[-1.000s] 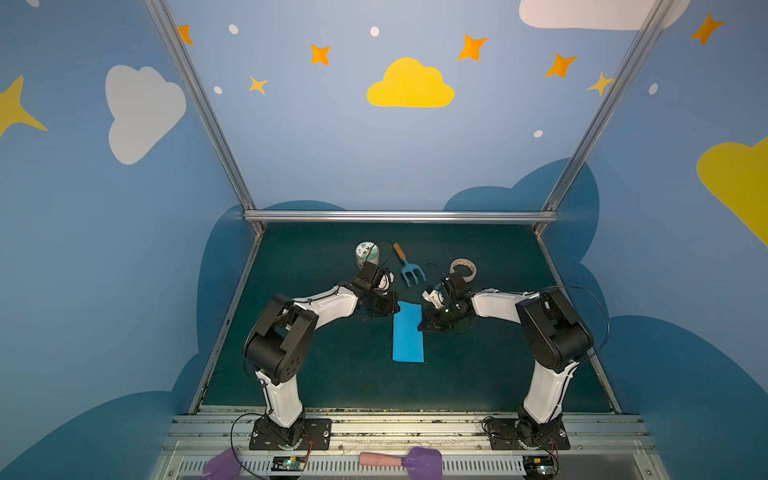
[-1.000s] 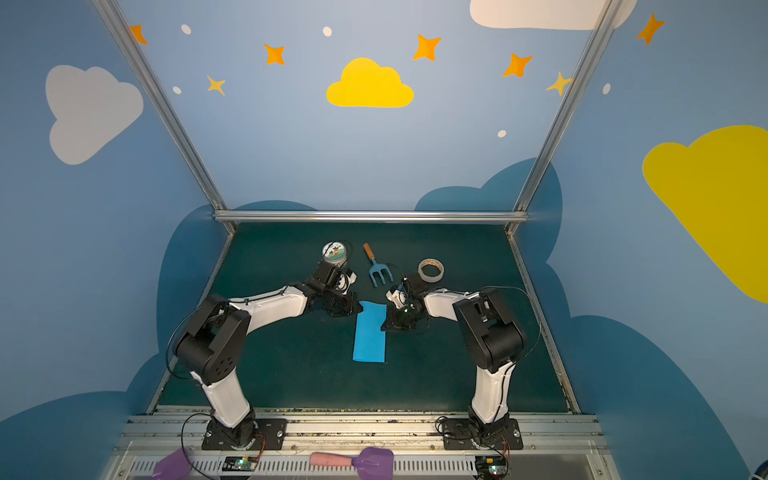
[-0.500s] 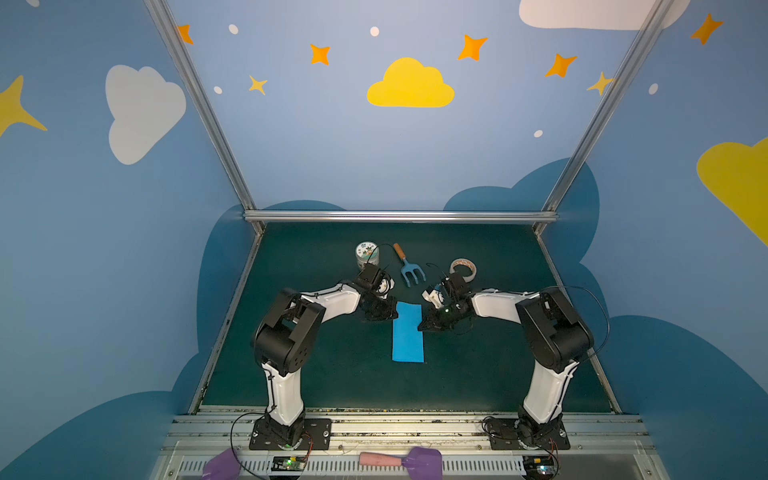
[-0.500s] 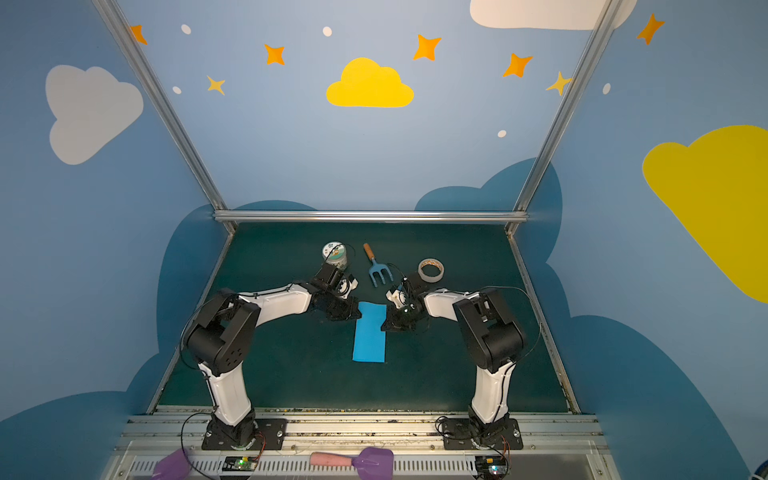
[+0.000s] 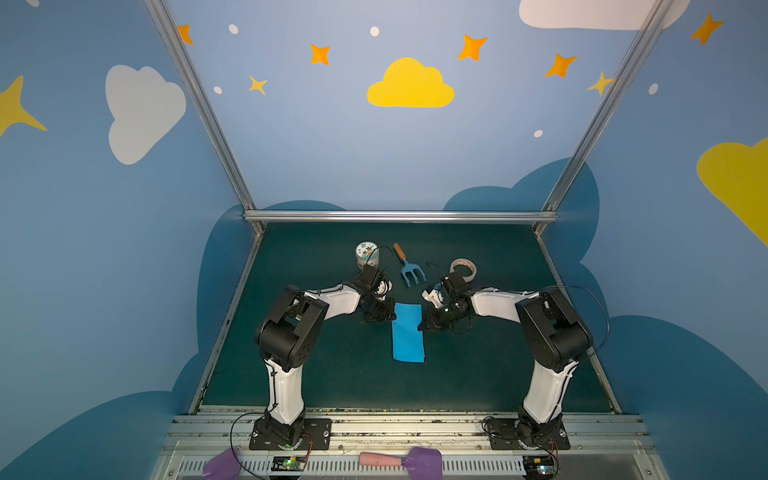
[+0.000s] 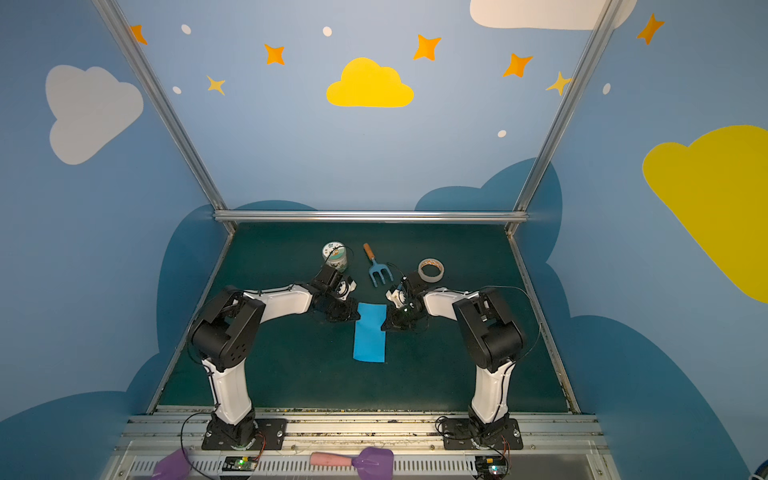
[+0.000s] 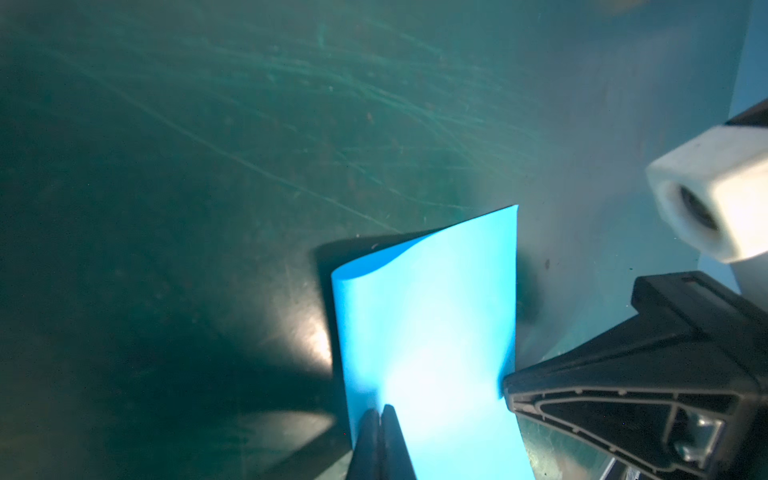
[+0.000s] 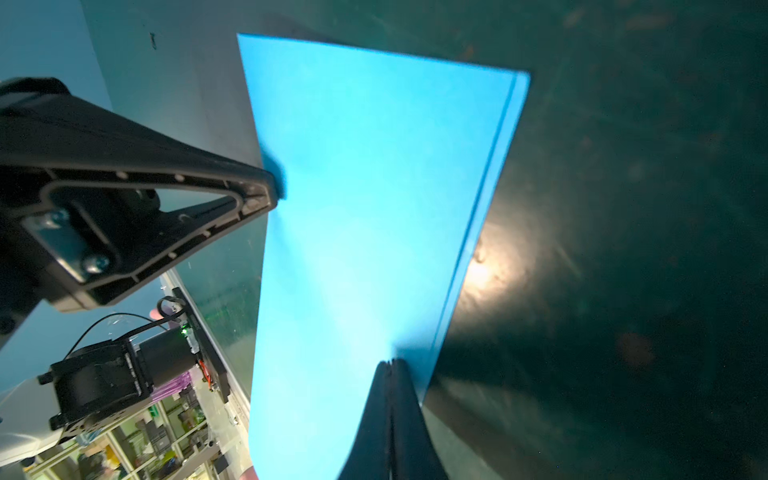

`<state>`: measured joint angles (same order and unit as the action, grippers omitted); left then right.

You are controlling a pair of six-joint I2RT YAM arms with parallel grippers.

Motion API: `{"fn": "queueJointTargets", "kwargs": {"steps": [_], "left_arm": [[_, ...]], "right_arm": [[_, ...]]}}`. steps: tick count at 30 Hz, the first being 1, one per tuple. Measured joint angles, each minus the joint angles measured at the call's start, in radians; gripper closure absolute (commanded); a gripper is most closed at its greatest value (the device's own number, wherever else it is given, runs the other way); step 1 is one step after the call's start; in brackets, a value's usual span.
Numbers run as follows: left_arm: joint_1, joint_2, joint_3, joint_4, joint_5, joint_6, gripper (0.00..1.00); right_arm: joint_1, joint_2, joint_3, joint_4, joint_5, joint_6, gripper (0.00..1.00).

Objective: Fold a paper plane with a square sheet of paper (fold left side to right side)

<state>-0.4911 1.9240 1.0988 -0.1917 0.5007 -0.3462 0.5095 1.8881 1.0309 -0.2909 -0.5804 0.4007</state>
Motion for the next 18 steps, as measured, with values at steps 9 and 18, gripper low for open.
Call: {"fn": "queueJointTargets", "kwargs": {"steps": [9,18], "left_arm": [[0.0,-0.006,-0.018,0.024,0.004,-0.003,0.96],[0.0,-0.009,-0.026,0.035,0.005,-0.002,0.96]], "right_arm": [[0.01,-0.103,0.034,-0.045,0.046,0.052,1.0],[0.119,-0.1,0.031,0.123,0.002,0.219,1.0]]}}
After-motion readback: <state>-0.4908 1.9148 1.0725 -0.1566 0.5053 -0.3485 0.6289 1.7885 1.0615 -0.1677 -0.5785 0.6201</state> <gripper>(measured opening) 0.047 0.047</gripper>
